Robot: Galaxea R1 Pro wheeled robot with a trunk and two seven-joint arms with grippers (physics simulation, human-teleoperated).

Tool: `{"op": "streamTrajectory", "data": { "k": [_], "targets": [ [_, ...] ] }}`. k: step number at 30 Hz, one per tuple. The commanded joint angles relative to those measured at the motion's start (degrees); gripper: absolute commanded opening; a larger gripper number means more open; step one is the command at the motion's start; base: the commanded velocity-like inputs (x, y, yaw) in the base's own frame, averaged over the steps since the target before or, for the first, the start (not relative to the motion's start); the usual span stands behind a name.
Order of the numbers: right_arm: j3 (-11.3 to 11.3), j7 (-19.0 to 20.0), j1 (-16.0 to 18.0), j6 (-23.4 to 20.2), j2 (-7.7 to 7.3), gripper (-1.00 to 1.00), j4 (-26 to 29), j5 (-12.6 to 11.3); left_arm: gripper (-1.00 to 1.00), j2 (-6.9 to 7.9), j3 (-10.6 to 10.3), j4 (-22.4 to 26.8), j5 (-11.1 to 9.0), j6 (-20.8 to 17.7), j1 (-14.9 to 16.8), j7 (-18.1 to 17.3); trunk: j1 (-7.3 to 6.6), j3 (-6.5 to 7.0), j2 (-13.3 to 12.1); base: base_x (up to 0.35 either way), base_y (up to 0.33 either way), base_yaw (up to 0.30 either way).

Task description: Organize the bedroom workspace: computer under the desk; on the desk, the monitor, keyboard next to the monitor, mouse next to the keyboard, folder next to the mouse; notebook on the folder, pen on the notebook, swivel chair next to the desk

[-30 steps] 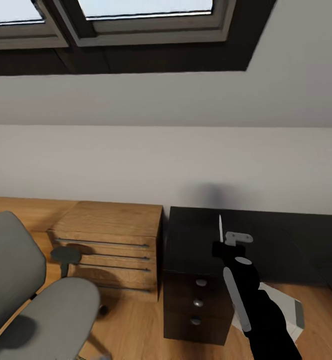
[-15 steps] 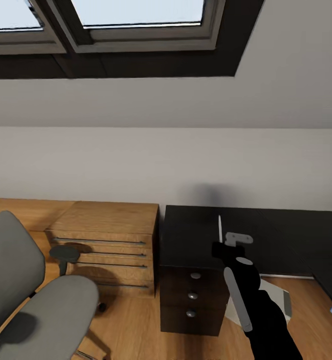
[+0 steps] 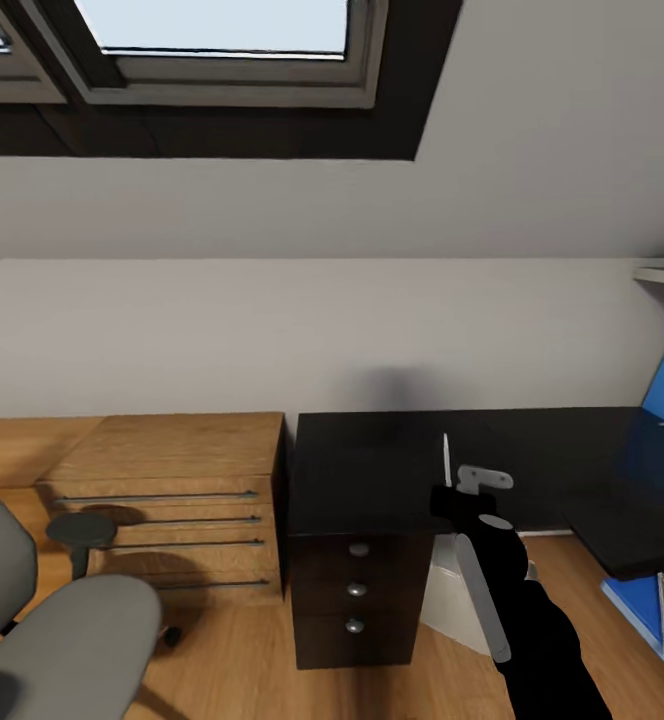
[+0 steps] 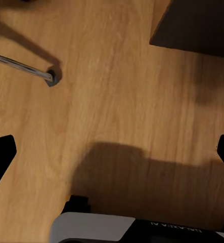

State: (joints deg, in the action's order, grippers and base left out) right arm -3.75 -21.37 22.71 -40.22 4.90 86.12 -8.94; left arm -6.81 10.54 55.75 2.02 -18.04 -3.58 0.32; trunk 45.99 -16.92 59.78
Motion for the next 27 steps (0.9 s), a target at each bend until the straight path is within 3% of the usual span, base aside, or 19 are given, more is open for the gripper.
{"op": "streamTrajectory", "data": {
  "k": [1, 5, 9, 15, 16, 20, 23, 27],
  "targets": [
    [0.1, -0.6, 0.1, -0.3, -0.34, -1.0, 0.1, -0.7, 1.0, -0.05, 0.1, 0.2, 0.2, -0.3, 0.0, 0.0, 0.01, -0.02, 0.0, 0.0, 0.0, -0.267],
    [0.6, -0.2, 0.1, -2.6, -2.73, -1.0, 0.1, -1.1, 1.0, -0.05, 0.1, 0.2, 0.2, -0.3, 0.0, 0.0, 0.01, 0.13, 0.0, 0.0, 0.0, -0.268],
    [1.4, 0.8, 0.1, -4.6, -4.81, -1.0, 0.1, -2.9, 1.0, -0.05, 0.1, 0.2, 0.2, -0.3, 0.0, 0.0, 0.01, 0.28, 0.0, 0.0, 0.0, -0.269],
    [5.0, 4.0, 0.1, -7.4, -10.44, -1.0, -0.4, -7.0, 1.0, -0.08, 0.0, 0.0, 0.3, -0.3, 0.0, 0.0, 0.01, 0.52, 0.0, 0.0, 0.0, -0.269],
    [6.2, 5.2, 0.1, -7.8, -12.25, -1.0, -0.7, -7.9, 1.0, -0.07, 0.0, -0.1, 0.3, -0.3, 0.0, 0.0, 0.01, 0.56, 0.0, 0.0, 0.0, -0.269],
    [8.7, 9.1, 0.1, -8.5, -16.23, -1.0, -2.1, -10.0, 1.0, -0.05, 0.1, -0.3, 0.2, 0.0, 0.0, 0.0, 0.01, 0.71, 0.0, 0.0, 0.0, -0.269],
    [9.1, 10.0, 0.1, -8.6, -17.46, -1.0, -2.5, -10.3, 1.0, -0.05, 0.1, -0.5, 0.1, 1.0, 0.0, 0.0, 0.01, 0.83, 0.0, 0.0, 0.0, -0.269],
    [9.3, 10.4, 0.1, -8.7, -18.32, -1.0, -2.7, -10.4, 1.0, -0.09, 0.2, -2.1, 0.0, 5.7, 0.0, 0.0, 0.01, 0.98, 0.0, 0.0, 0.0, -0.269]
  ]
}}
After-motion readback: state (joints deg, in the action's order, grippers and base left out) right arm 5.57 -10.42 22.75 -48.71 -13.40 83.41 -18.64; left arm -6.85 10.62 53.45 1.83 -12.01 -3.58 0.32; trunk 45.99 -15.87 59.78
